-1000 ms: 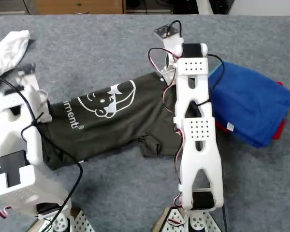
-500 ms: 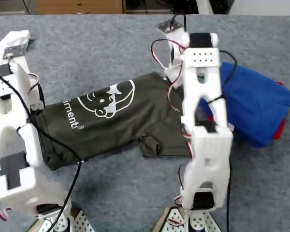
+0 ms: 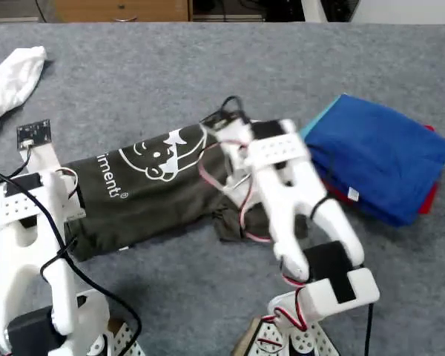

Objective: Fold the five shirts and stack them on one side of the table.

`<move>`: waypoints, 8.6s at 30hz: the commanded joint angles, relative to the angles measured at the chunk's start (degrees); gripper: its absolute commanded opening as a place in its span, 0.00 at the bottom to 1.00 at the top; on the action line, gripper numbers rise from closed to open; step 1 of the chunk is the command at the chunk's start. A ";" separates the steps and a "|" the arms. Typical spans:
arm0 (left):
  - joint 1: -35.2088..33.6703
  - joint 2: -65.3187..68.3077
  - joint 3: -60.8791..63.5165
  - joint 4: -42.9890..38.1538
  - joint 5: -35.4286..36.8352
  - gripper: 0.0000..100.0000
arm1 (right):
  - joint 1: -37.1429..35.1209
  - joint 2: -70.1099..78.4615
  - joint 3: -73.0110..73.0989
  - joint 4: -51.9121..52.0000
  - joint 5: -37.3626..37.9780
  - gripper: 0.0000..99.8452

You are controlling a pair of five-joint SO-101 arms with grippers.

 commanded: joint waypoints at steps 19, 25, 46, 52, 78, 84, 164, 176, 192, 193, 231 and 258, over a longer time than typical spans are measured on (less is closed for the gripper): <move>-5.54 6.29 0.70 -5.98 0.26 0.02 | -12.70 6.20 1.27 -3.96 -4.04 0.00; -5.54 6.29 0.79 -5.98 0.26 0.02 | -12.70 7.60 1.36 -3.87 -4.04 0.00; -5.71 11.91 2.55 -12.13 0.62 0.02 | -4.53 -24.04 8.84 11.08 31.38 0.00; -5.71 11.91 2.55 -12.22 0.62 0.02 | 3.38 -25.01 23.78 2.99 43.69 0.01; -5.45 12.00 2.55 -12.22 0.62 0.02 | 1.19 -15.08 31.60 -16.62 45.80 0.22; -5.63 12.26 2.11 -11.96 0.62 0.02 | 1.54 -4.88 24.48 -15.38 45.80 0.22; -5.54 12.26 2.11 -11.96 0.53 0.02 | 1.27 43.03 -92.79 24.09 51.16 0.38; -5.54 12.26 2.11 -11.96 0.62 0.02 | 1.54 19.21 -54.20 23.74 40.88 0.01; -5.36 12.26 2.20 -11.96 0.62 0.02 | -9.45 32.13 -35.82 -4.04 31.30 0.01; -5.36 12.26 2.20 -11.96 0.62 0.02 | -9.71 33.89 -36.62 -3.52 31.30 0.01; -6.42 12.26 -33.67 24.62 7.91 0.02 | 9.10 37.58 -72.75 18.90 31.03 0.01; -12.31 14.99 -18.55 12.57 2.99 0.26 | 14.64 -6.90 -46.64 23.12 30.07 0.01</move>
